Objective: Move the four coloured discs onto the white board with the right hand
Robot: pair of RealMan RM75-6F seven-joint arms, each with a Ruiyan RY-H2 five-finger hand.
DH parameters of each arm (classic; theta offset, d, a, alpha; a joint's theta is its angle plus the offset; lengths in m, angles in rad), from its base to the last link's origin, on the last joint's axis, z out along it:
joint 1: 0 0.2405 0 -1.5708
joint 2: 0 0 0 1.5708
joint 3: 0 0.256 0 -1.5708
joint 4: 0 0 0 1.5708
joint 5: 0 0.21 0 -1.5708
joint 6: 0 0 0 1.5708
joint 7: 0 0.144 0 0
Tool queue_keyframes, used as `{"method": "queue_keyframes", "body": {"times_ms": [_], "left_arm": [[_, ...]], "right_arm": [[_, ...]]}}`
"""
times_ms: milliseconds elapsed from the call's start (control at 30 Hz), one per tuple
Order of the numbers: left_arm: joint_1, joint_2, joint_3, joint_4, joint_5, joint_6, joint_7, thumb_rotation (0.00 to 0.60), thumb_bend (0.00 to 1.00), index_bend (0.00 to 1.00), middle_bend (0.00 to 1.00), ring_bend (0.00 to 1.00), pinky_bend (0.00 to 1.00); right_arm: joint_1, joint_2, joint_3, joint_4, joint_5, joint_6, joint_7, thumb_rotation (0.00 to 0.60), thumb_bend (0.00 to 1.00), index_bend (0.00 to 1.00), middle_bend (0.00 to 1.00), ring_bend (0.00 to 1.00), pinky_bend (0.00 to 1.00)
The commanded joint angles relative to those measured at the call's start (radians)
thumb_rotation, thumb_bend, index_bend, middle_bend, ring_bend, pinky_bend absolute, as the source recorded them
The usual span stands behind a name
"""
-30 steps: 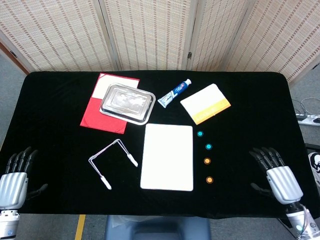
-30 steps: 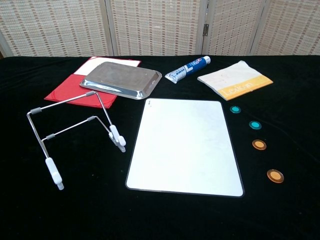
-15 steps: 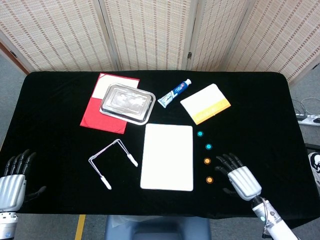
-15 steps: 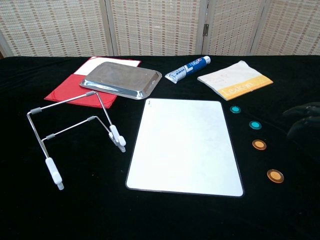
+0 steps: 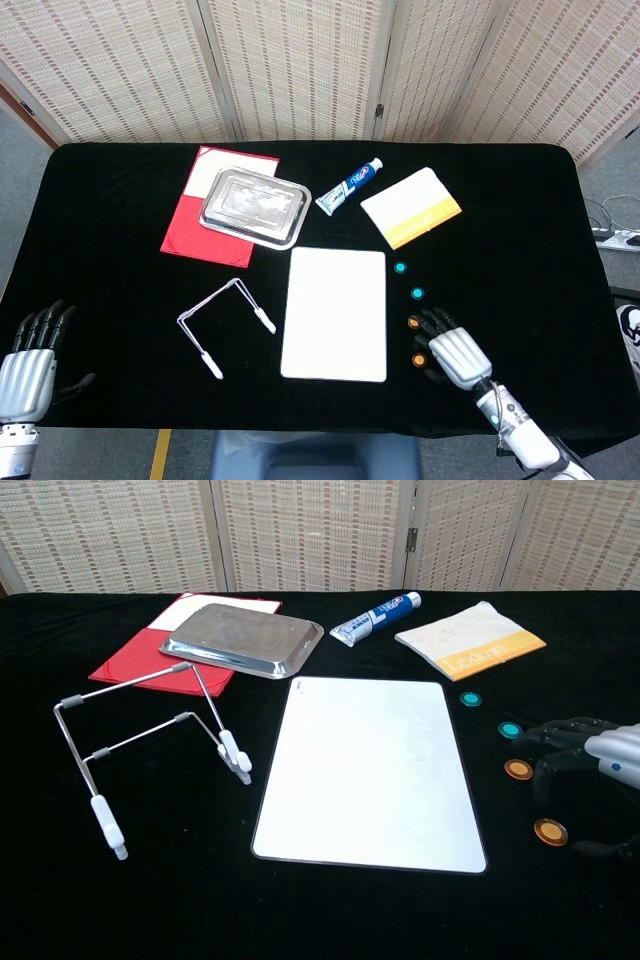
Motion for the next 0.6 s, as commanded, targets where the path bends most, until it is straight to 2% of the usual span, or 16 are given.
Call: {"method": "queue_keyframes", "body": {"times_ms": [33,600], "left_arm": [[0.000,-0.001,0.001,0.002,-0.001,-0.003,-0.001,0.600,0.14,0.07,0.00,0.05,0.00],[0.000,-0.009,0.001,0.017,-0.005,-0.012,-0.007,0.600,0.14,0.07,0.00,0.05,0.00]], "right_arm": [[0.007,-0.006,-0.002,0.007,0.012,-0.010,0.002,0.600,0.33,0.45,0.13,0.00,0.00],[0.036,-0.029,-0.011,0.031,0.054,-0.036,-0.008,0.600,0.33,0.46,0.13,0.00,0.00]]}}
